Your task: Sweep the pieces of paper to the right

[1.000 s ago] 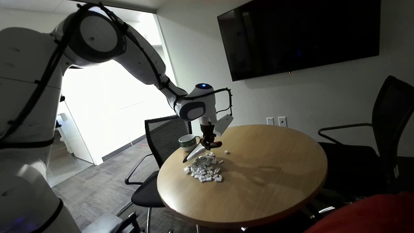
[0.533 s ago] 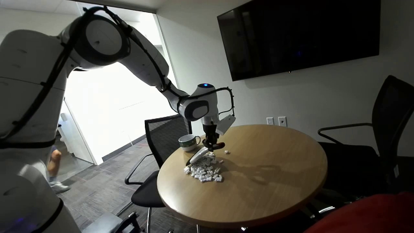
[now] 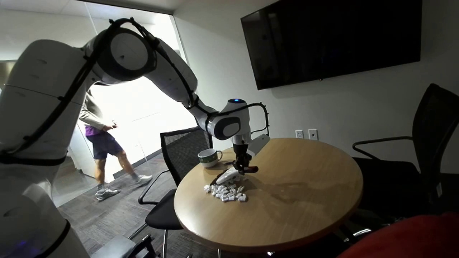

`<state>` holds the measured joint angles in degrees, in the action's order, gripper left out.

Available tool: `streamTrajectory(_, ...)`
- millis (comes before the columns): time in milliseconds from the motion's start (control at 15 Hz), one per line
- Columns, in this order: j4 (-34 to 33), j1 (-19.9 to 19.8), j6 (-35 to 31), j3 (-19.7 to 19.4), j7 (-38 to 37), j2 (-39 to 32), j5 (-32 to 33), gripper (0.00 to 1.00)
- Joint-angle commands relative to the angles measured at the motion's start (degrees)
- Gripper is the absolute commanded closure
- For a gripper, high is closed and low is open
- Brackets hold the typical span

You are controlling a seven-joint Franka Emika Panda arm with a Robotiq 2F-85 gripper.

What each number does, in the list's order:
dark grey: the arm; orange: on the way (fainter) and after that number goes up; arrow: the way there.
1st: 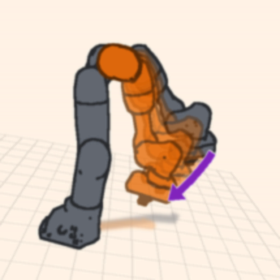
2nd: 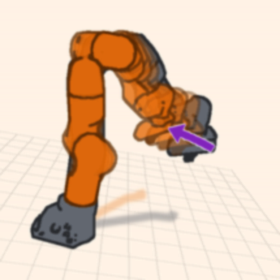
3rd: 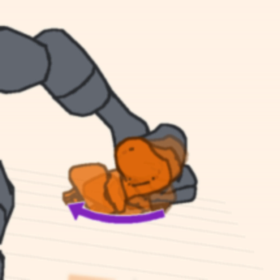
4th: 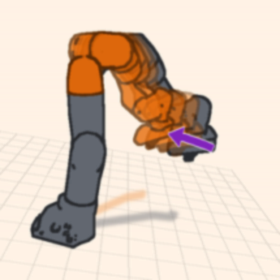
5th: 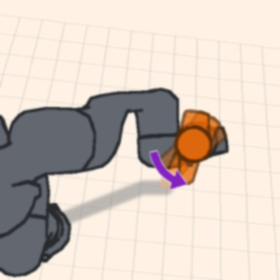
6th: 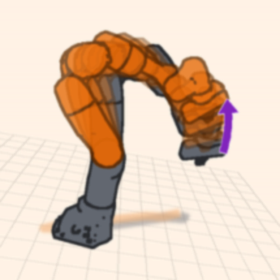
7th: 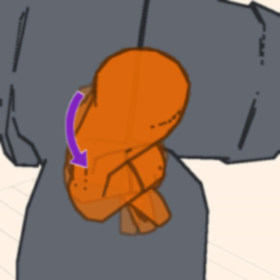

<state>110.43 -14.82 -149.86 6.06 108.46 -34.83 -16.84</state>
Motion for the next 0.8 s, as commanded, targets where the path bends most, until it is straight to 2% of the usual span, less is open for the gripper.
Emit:
streamTrajectory(0, -1.4, -0.8, 1.5, -1.5, -4.0, -0.4, 2.9, 0.88)
streamTrajectory(533, 0.2, -3.8, 1.2, -3.8, -6.1, 1.5, 4.1, 0.88)
streamTrajectory(733, 1.0, -5.7, 2.3, -2.9, -3.9, 3.2, 3.4, 0.88)
